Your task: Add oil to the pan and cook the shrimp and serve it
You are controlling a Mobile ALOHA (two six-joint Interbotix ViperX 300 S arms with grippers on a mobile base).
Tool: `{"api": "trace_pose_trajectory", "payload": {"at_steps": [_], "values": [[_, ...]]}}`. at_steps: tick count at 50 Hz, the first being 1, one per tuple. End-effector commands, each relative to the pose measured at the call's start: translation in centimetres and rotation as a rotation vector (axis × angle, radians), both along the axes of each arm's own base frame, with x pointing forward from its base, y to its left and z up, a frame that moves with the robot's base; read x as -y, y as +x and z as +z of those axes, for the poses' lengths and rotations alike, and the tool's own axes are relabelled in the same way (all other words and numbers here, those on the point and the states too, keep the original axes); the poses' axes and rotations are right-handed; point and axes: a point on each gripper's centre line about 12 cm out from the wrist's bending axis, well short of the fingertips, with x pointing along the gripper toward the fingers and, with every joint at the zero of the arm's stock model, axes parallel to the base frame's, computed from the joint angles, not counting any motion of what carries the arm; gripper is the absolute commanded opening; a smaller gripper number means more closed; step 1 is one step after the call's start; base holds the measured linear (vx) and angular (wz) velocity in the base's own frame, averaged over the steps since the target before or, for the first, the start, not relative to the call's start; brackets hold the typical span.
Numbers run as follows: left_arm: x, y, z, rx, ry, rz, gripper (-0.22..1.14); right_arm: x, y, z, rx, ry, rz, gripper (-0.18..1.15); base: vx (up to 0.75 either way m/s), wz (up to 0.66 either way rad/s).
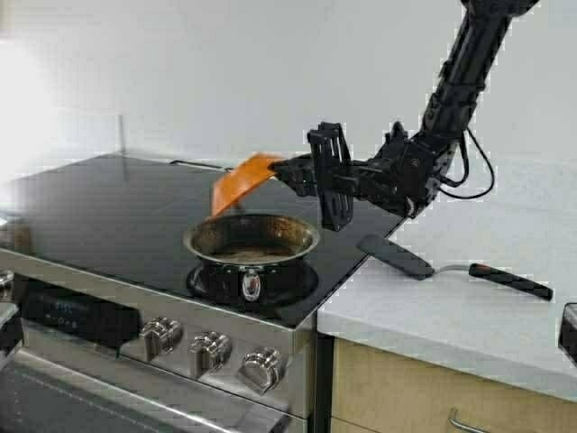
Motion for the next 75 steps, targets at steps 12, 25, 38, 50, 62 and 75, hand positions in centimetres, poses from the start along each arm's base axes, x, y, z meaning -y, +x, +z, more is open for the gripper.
{"api": "trace_pose_trajectory", "payload": {"at_steps": [12, 25, 38, 50, 62, 75], "values": [[0.0, 0.2, 0.3, 0.003, -0.002, 0.002, 0.03, 0.9, 0.9, 0.7, 0.028, 0.039, -0.031, 0.06, 0.0, 0.0], [0.0, 0.2, 0.2, 0.002, -0.002, 0.0, 0.03, 0.8, 1.0, 2.3, 0.057, 0.109, -0.01, 0.06, 0.0, 0.0], [0.0, 0.2, 0.3, 0.003, -0.003, 0.002, 0.03, 0.9, 0.7, 6.4, 0.133, 0.111, -0.009, 0.06, 0.0, 0.0], [0.0, 0.2, 0.3, 0.003, -0.005, 0.0, 0.03, 1.9, 0.9, 12.7, 0.212, -0.227, -0.012, 0.06, 0.0, 0.0], [0.0, 0.1, 0.4, 0.009, -0.005, 0.002, 0.03, 5.0, 0.2, 17.8, 0.285, -0.855, -0.049, 0.06, 0.0, 0.0], [0.0, 0.1, 0.5, 0.011, -0.006, 0.0, 0.03, 10.6, -2.9, 21.6, 0.355, -1.316, -0.201, 0.06, 0.0, 0.0]]}}
